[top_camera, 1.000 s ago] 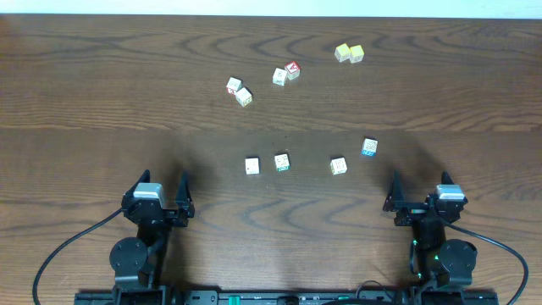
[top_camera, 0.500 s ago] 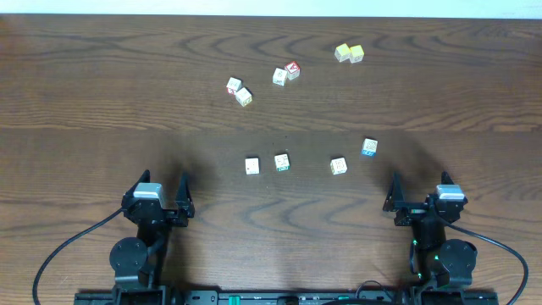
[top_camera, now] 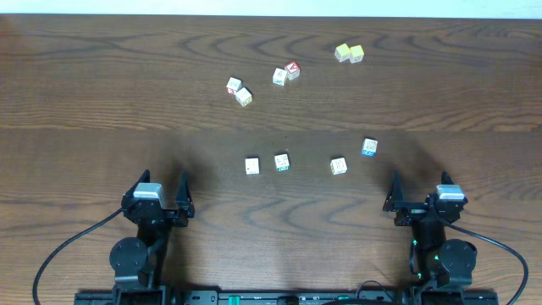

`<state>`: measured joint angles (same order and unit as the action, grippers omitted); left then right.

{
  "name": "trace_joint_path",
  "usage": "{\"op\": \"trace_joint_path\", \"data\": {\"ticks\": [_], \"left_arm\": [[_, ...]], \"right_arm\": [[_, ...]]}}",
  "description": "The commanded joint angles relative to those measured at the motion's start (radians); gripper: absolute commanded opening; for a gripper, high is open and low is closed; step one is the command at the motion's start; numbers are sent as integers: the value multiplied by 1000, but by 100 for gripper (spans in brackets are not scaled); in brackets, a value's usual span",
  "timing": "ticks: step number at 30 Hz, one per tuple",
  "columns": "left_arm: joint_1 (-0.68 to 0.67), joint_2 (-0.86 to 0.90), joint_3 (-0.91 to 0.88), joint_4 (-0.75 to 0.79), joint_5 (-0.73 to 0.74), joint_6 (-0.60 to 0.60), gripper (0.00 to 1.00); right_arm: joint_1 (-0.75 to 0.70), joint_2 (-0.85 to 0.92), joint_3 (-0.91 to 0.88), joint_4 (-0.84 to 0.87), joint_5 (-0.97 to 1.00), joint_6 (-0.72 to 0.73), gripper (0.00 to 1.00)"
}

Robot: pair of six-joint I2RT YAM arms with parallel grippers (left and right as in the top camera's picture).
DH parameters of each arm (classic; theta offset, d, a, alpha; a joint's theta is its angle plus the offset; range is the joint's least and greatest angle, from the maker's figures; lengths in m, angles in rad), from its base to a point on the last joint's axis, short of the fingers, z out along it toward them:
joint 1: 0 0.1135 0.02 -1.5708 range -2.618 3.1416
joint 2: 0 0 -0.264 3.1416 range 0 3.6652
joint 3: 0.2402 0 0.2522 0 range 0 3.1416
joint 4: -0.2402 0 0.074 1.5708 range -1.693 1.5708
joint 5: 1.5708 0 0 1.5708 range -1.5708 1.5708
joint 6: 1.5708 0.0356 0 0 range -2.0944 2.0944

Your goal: Lift 4 blocks

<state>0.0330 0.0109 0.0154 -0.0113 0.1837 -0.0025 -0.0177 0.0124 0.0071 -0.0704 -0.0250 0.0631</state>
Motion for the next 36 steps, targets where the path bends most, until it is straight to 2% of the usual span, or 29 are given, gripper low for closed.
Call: {"op": "trace_joint_path", "data": {"ticks": [1, 25, 29, 31, 34, 36], "left_arm": [[5, -6, -11, -44, 6, 9, 76], [5, -6, -11, -14, 13, 4, 76], [5, -6, -11, 7, 241, -113, 76], [5, -6, -11, 53, 322, -137, 76], [5, -6, -11, 239, 586, -153, 76], [5, -6, 0, 404, 687, -187, 76]], "right_arm": [[-4, 1, -2, -4, 6, -9, 99], [-4, 1, -2, -4, 6, -9, 99], [-4, 1, -2, 1, -19, 5, 99], [-3, 1, -2, 3, -71, 74, 99], [0, 1, -2, 11, -184, 402, 99], [0, 1, -2, 21, -276, 630, 99]]}}
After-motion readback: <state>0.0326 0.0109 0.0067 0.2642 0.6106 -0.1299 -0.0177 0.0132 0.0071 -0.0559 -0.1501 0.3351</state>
